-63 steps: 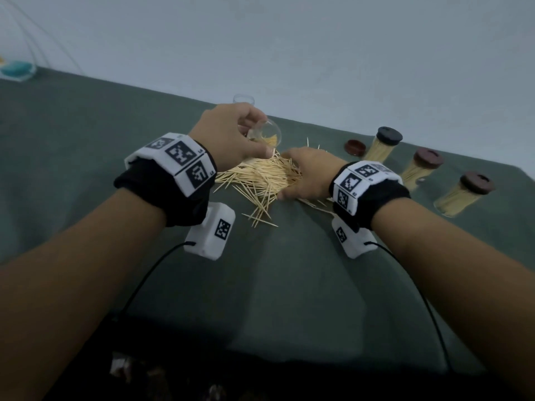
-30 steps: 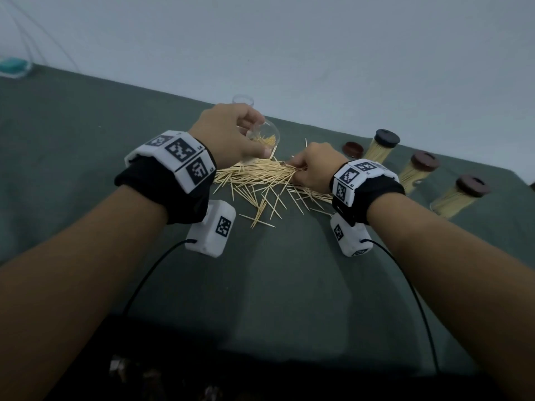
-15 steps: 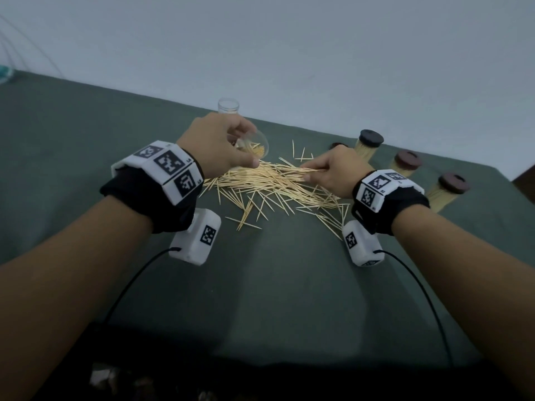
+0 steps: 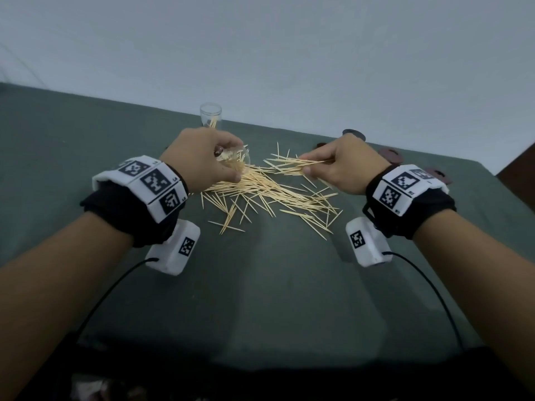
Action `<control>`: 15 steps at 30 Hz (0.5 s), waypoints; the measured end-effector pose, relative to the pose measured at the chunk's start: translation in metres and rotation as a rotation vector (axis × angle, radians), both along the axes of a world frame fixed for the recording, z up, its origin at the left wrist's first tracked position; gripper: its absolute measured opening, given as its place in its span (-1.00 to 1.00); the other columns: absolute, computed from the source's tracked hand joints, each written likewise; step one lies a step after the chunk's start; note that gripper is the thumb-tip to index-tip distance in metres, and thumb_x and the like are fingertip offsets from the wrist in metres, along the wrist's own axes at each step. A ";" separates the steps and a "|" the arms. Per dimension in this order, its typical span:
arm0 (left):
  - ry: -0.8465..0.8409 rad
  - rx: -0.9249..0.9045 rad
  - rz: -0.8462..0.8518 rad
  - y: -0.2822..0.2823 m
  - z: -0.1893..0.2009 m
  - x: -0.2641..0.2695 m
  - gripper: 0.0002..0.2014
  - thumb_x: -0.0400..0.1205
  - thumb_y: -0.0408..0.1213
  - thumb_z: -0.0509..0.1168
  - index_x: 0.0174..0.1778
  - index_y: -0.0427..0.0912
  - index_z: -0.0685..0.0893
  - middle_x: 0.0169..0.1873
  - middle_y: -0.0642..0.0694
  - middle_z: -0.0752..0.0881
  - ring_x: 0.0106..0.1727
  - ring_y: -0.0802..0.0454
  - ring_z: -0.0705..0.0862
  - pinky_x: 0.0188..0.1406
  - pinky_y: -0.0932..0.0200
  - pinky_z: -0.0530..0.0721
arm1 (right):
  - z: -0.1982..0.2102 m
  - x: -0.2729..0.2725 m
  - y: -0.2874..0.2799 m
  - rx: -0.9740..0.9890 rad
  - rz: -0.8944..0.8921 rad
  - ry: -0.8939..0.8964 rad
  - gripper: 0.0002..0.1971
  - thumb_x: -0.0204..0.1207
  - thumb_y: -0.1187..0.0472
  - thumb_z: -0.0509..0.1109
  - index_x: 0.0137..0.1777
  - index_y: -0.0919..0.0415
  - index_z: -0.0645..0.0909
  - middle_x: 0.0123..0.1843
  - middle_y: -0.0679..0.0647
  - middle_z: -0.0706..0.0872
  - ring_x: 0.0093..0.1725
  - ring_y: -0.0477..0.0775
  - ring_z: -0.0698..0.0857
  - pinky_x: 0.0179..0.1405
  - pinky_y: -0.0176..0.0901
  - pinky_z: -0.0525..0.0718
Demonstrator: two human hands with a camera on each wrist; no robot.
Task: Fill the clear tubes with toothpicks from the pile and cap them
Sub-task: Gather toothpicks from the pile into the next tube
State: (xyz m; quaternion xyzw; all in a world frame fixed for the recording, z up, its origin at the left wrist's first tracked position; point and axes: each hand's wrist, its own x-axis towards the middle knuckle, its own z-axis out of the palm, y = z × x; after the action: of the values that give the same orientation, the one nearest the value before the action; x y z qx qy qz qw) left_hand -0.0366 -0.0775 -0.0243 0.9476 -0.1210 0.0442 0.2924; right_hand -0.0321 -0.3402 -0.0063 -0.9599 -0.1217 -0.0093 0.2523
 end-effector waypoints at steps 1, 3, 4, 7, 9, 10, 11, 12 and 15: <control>-0.010 0.016 -0.002 0.000 0.000 -0.001 -0.37 0.38 -0.09 0.62 0.40 0.08 0.64 0.27 0.02 0.70 0.17 0.13 0.60 0.25 0.20 0.48 | 0.003 -0.001 0.002 -0.023 0.009 -0.006 -0.84 0.53 0.09 0.49 0.06 -0.18 0.78 -0.33 -0.13 0.78 -0.55 -0.29 0.50 -0.50 -0.54 0.42; -0.030 0.045 -0.023 -0.002 0.002 -0.003 -0.37 0.39 -0.10 0.61 0.41 0.07 0.64 0.26 0.02 0.70 0.18 0.12 0.59 0.26 0.19 0.46 | 0.009 -0.003 0.008 -0.081 0.033 -0.013 -0.84 0.54 0.10 0.49 0.04 -0.19 0.79 -0.37 -0.19 0.75 -0.59 -0.29 0.49 -0.56 -0.53 0.41; -0.033 0.058 -0.035 -0.003 0.002 -0.004 -0.38 0.39 -0.10 0.61 0.41 0.06 0.65 0.25 0.02 0.70 0.18 0.13 0.58 0.26 0.20 0.46 | 0.011 -0.004 0.011 -0.114 0.047 -0.013 -0.84 0.54 0.09 0.48 0.05 -0.20 0.79 -0.40 -0.23 0.73 -0.58 -0.29 0.50 -0.54 -0.49 0.43; -0.039 0.105 -0.066 -0.008 0.004 -0.007 -0.37 0.39 -0.08 0.61 0.41 0.07 0.64 0.26 0.01 0.69 0.22 0.07 0.61 0.30 0.12 0.50 | 0.012 -0.005 0.022 -0.181 0.071 -0.018 -0.83 0.53 0.04 0.47 0.07 -0.25 0.77 -0.34 -0.26 0.74 -0.50 -0.31 0.54 -0.34 -0.29 0.52; -0.030 0.133 -0.079 -0.010 0.003 -0.009 -0.38 0.39 -0.09 0.61 0.41 0.07 0.65 0.28 0.02 0.68 0.23 0.06 0.60 0.29 0.13 0.49 | 0.012 -0.005 0.029 -0.193 0.096 -0.023 -0.82 0.53 0.04 0.47 0.09 -0.25 0.77 -0.31 -0.25 0.74 -0.48 -0.36 0.56 -0.31 -0.28 0.51; -0.027 0.144 -0.083 -0.011 0.003 -0.010 -0.39 0.40 -0.09 0.60 0.41 0.07 0.64 0.28 0.03 0.68 0.20 0.09 0.59 0.25 0.17 0.47 | 0.013 -0.005 0.032 -0.195 0.115 -0.026 -0.81 0.54 0.06 0.47 0.09 -0.23 0.77 -0.32 -0.24 0.74 -0.49 -0.37 0.55 -0.34 -0.30 0.49; -0.027 0.151 -0.088 -0.012 0.003 -0.010 -0.39 0.41 -0.09 0.60 0.41 0.07 0.64 0.26 0.03 0.68 0.15 0.13 0.56 0.21 0.20 0.45 | 0.014 -0.006 0.035 -0.198 0.133 -0.033 -0.80 0.54 0.09 0.47 0.10 -0.21 0.78 -0.34 -0.25 0.72 -0.49 -0.36 0.55 -0.38 -0.32 0.48; -0.029 0.151 -0.091 -0.012 0.002 -0.011 -0.39 0.41 -0.09 0.60 0.41 0.07 0.64 0.22 0.03 0.69 0.10 0.17 0.52 0.16 0.23 0.43 | 0.015 -0.008 0.038 -0.200 0.151 -0.044 -0.79 0.54 0.12 0.47 0.11 -0.19 0.78 -0.36 -0.26 0.71 -0.48 -0.35 0.56 -0.42 -0.38 0.47; -0.024 0.114 -0.092 -0.015 0.001 -0.011 -0.43 0.40 -0.09 0.60 0.36 0.08 0.68 0.01 0.11 0.64 0.04 0.18 0.52 0.06 0.26 0.40 | 0.014 -0.012 0.044 -0.177 0.168 -0.080 -0.79 0.57 0.15 0.45 0.13 -0.15 0.78 -0.48 -0.38 0.61 -0.47 -0.43 0.56 -0.49 -0.55 0.41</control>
State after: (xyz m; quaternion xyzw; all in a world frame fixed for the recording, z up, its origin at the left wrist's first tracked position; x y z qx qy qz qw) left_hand -0.0475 -0.0921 -0.0229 0.9556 -0.1703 0.0349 0.2381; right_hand -0.0445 -0.2966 0.0077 -0.9637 -0.2122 -0.0156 0.1612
